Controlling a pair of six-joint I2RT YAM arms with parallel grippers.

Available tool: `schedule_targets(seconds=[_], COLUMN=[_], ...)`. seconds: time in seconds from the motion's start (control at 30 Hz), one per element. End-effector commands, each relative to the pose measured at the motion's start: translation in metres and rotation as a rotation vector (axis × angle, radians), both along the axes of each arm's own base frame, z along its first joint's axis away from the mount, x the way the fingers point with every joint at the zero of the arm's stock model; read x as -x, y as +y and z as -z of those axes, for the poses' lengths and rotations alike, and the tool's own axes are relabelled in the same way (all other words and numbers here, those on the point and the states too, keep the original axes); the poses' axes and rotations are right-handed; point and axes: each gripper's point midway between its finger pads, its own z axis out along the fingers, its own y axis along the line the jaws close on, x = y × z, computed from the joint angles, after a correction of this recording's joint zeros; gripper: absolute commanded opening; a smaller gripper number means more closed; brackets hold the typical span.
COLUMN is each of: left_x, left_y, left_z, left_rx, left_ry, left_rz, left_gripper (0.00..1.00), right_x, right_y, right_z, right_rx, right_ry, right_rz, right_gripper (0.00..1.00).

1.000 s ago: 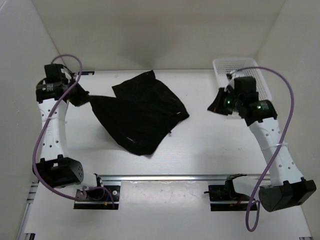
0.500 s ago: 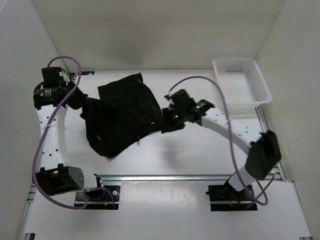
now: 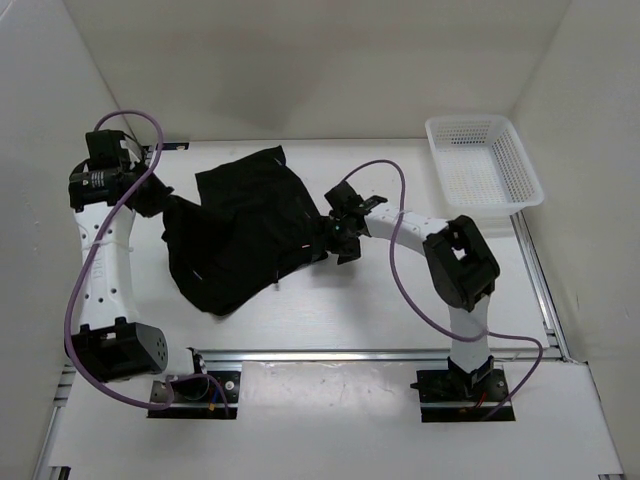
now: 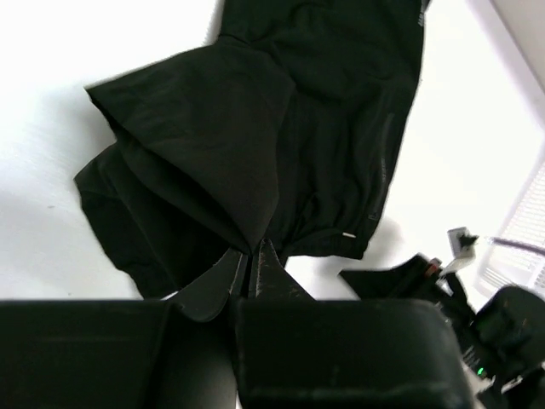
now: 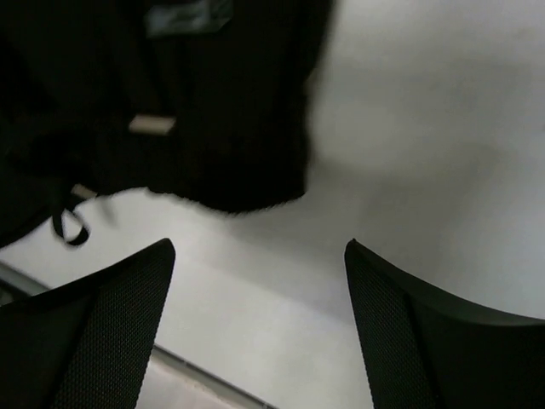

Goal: Fold and stack the shorts
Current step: Flatten the shorts out

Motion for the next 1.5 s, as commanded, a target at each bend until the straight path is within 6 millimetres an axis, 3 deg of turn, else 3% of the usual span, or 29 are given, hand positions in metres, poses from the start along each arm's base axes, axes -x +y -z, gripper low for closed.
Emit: schedule_targets(seconds=[0.0, 0.2, 0.27, 0.3, 0.33, 0.37, 0.47, 0.53, 0.63, 0.67, 0.7, 0.73, 0.77, 0.8, 0.87, 0.93, 0.97, 1.0, 1.03, 1.07, 1.1, 1.13, 1.17, 1.2, 1.23, 1.27, 1.3, 1.33, 1.47], left_x=[0.001, 0.005, 0.007, 0.008, 0.006, 0.007, 0.005, 0.004, 0.001, -0.001, -0.002, -0.002, -0.002, -0.004, -0.004, -0.005, -0.003, -0.003, -0.004, -0.002, -0.003, -0.001, 0.001, 0.001, 0.004, 0.004, 0.009, 0.014, 0.028], left_y=[0.010, 0.033, 0.040, 0.045, 0.045, 0.049, 0.053, 0.057, 0.053, 0.050, 0.048, 0.047, 0.044, 0.045, 0.043, 0.043, 0.043, 0.043, 0.043, 0.042, 0.043, 0.042, 0.041, 0.040, 0.037, 0.036, 0.035, 0.033, 0.020], left_z=[-0.007, 0.003, 0.003, 0.003, 0.006, 0.006, 0.017, 0.021, 0.030, 0.034, 0.040, 0.040, 0.040, 0.043, 0.043, 0.045, 0.048, 0.048, 0.050, 0.056, 0.058, 0.062, 0.066, 0.065, 0.067, 0.067, 0.075, 0.074, 0.093], left_rx=[-0.052, -0.089, -0.089, -0.089, -0.086, -0.086, -0.077, -0.079, -0.056, -0.041, -0.027, -0.025, -0.015, -0.011, -0.003, -0.003, -0.006, -0.006, -0.006, -0.001, -0.001, 0.003, 0.003, 0.008, 0.018, 0.016, 0.021, 0.020, 0.050], left_ry=[-0.006, 0.043, 0.045, 0.045, 0.054, 0.055, 0.088, 0.102, 0.130, 0.140, 0.156, 0.154, 0.151, 0.161, 0.158, 0.158, 0.167, 0.167, 0.167, 0.183, 0.183, 0.193, 0.196, 0.182, 0.185, 0.179, 0.193, 0.189, 0.199], left_rz=[-0.021, -0.071, -0.094, -0.110, -0.109, -0.120, -0.128, -0.129, -0.099, -0.077, -0.069, -0.057, -0.048, -0.048, -0.042, -0.042, -0.034, -0.034, -0.034, -0.033, -0.033, -0.033, -0.033, -0.027, -0.021, -0.021, -0.021, -0.021, -0.004], left_gripper=[0.10, 0.10, 0.10, 0.10, 0.10, 0.10, 0.10, 0.13, 0.63, 0.93, 1.00, 1.00, 1.00, 1.00, 1.00, 1.00, 1.00, 1.00, 1.00, 0.99, 0.97, 0.95, 0.92, 0.87, 0.84, 0.83, 0.80, 0.74, 0.55], right_x=[-0.039, -0.064, -0.069, -0.076, -0.077, -0.086, -0.112, -0.134, -0.176, -0.205, -0.214, -0.223, -0.236, -0.256, -0.260, -0.257, -0.253, -0.236, -0.227, -0.213, -0.181, -0.163, -0.148, -0.126, -0.090, -0.078, -0.063, -0.029, 0.008], right_y=[0.005, 0.005, 0.011, 0.011, 0.012, 0.011, -0.011, -0.048, -0.093, -0.096, -0.115, -0.113, -0.119, -0.112, -0.107, -0.106, -0.106, -0.106, -0.095, -0.088, -0.080, -0.074, -0.070, -0.061, -0.069, -0.070, -0.073, -0.082, -0.091], right_z=[-0.002, 0.026, 0.032, 0.027, 0.029, 0.027, 0.017, 0.018, 0.009, -0.019, -0.006, -0.012, -0.018, -0.035, -0.053, -0.062, -0.085, -0.069, -0.073, -0.097, -0.069, -0.067, -0.085, -0.079, -0.045, -0.057, -0.051, -0.037, -0.019], right_rx=[-0.034, -0.041, -0.071, -0.087, -0.086, -0.090, -0.072, -0.004, 0.078, 0.071, 0.148, 0.151, 0.161, 0.137, 0.111, 0.091, 0.066, 0.084, 0.057, 0.016, 0.034, 0.027, 0.001, -0.001, 0.027, -0.009, -0.027, -0.055, -0.174], right_ry=[-0.042, -0.007, 0.008, 0.000, 0.002, -0.015, -0.058, -0.067, -0.114, -0.199, -0.186, -0.202, -0.224, -0.282, -0.302, -0.318, -0.350, -0.300, -0.305, -0.328, -0.249, -0.225, -0.254, -0.231, -0.123, -0.146, -0.114, -0.028, 0.066], right_rz=[0.067, 0.104, 0.085, 0.089, 0.090, 0.090, 0.121, 0.189, 0.248, 0.263, 0.267, 0.251, 0.255, 0.254, 0.249, 0.245, 0.245, 0.240, 0.213, 0.203, 0.156, 0.143, 0.138, 0.119, 0.137, 0.163, 0.193, 0.248, 0.392], right_gripper=[0.84, 0.77, 0.58, 0.43, 0.12, 0.00, 0.00, 0.00, 0.00, 0.00, 0.00, 0.08, 0.56, 0.72, 0.90, 0.92, 0.92, 0.92, 0.89, 0.88, 0.85, 0.85, 0.85, 0.85, 0.85, 0.85, 0.85, 0.85, 0.79])
